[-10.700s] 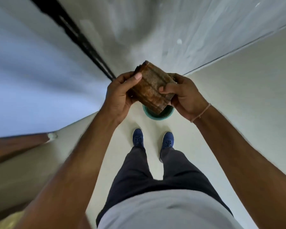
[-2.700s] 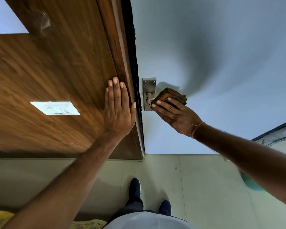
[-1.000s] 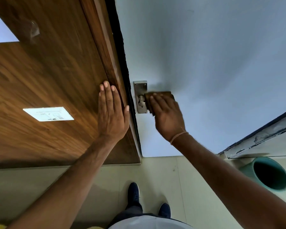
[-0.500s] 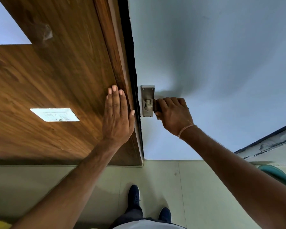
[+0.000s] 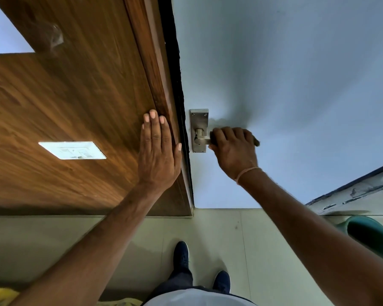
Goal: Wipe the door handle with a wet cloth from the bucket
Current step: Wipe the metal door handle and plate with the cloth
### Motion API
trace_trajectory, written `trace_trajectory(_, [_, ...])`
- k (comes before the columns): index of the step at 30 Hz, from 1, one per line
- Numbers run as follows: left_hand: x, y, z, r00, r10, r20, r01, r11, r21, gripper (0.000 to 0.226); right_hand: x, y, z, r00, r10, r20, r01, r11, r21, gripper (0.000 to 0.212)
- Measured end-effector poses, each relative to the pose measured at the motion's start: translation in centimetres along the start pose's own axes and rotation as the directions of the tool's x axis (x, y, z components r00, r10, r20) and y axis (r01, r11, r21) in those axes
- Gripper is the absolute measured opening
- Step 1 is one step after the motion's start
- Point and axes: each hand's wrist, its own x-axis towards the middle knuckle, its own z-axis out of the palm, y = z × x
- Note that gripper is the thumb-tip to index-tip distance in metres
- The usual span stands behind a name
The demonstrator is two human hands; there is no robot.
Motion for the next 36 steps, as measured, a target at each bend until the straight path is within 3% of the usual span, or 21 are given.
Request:
trace_trajectory(4, [-0.1, 0.2, 0.2, 1.000, -0.009, -0.022, 0.009, 1.000, 0.008, 0.083, -0.6, -0.3, 0.3, 0.997, 0.032, -0.077, -0.024, 0.995, 0.098, 0.032])
trace_trajectory(6, [-0.1, -0.1, 0.3, 1.000, 0.005, -0.019, -0.005, 1.000, 0.009, 0.082, -2.0, 1.3, 0.7, 0.985, 0.149, -0.092, -0.134, 0.980, 0.149, 0.029])
trace_trajectory(8, [-0.1, -0.1, 0.3, 1.000, 0.007, -0.022, -0.007, 1.000, 0.012, 0.082, -2.9, 1.7, 1.3, 0.940, 0.341, -0.021, -0.298, 0.851, 0.433, 0.027])
trace_trajectory(10, [-0.1, 0.1, 0.4, 1.000, -0.005, -0.026, 0.005, 1.000, -0.003, 0.083, -3.0, 0.7, 1.3, 0.852, 0.492, 0.178, -0.415, 0.427, 0.803, 0.030])
trace_trajectory(12, [0.0, 0.4, 0.5, 0.999, -0.021, -0.034, 0.021, 1.000, -0.009, 0.083, -2.7, -0.5, 1.0, 0.750, 0.575, 0.327, -0.422, 0.035, 0.906, 0.028])
trace_trajectory(14, [0.0, 0.5, 0.5, 0.999, -0.024, -0.041, 0.024, 1.000, -0.006, 0.084, -2.3, -1.3, 1.2, 0.640, 0.604, 0.475, -0.423, -0.239, 0.874, 0.032])
trace_trajectory(16, [0.0, 0.4, 0.5, 0.999, -0.015, -0.042, 0.015, 1.000, -0.008, 0.084, -1.8, -2.4, 1.3, 0.577, 0.537, 0.615, -0.338, -0.528, 0.779, 0.046])
trace_trajectory(18, [0.0, 0.2, 0.3, 0.999, -0.006, -0.039, 0.005, 1.000, -0.015, 0.083, -0.9, -4.1, 0.8, 0.572, 0.409, 0.711, -0.219, -0.759, 0.613, 0.058])
trace_trajectory(20, [0.0, 0.0, 0.1, 1.000, 0.004, -0.031, -0.005, 1.000, -0.014, 0.083, 0.1, -6.0, 0.4, 0.580, 0.289, 0.761, -0.089, -0.907, 0.412, 0.061])
trace_trajectory(24, [0.0, -0.1, -0.3, 1.000, 0.015, -0.018, -0.015, 1.000, -0.010, 0.080, 1.3, -7.2, -0.4, 0.563, 0.162, 0.810, 0.028, -0.984, 0.177, 0.053])
trace_trajectory(28, [0.0, -0.2, -0.3, 0.999, 0.028, -0.015, -0.029, 0.999, -0.039, 0.078, -0.5, -5.1, -0.8, 0.567, 0.162, 0.808, 0.176, -0.982, 0.073, 0.054])
trace_trajectory(31, [0.0, -0.2, -0.4, 0.999, 0.037, 0.000, -0.037, 0.998, -0.041, 0.076, -0.4, -6.4, -0.8, 0.628, 0.156, 0.763, 0.016, -0.982, 0.187, 0.066])
trace_trajectory(33, [0.0, -0.3, -0.4, 0.999, 0.041, 0.004, -0.041, 0.997, -0.068, 0.075, 0.6, -7.7, -0.8, 0.659, 0.120, 0.742, -0.123, -0.957, 0.264, 0.057])
trace_trajectory(36, [0.0, -0.4, -0.6, 0.998, 0.054, -0.010, -0.055, 0.988, -0.148, 0.075, 1.4, -7.5, -0.7, 0.674, 0.095, 0.733, -0.156, -0.951, 0.266, 0.042])
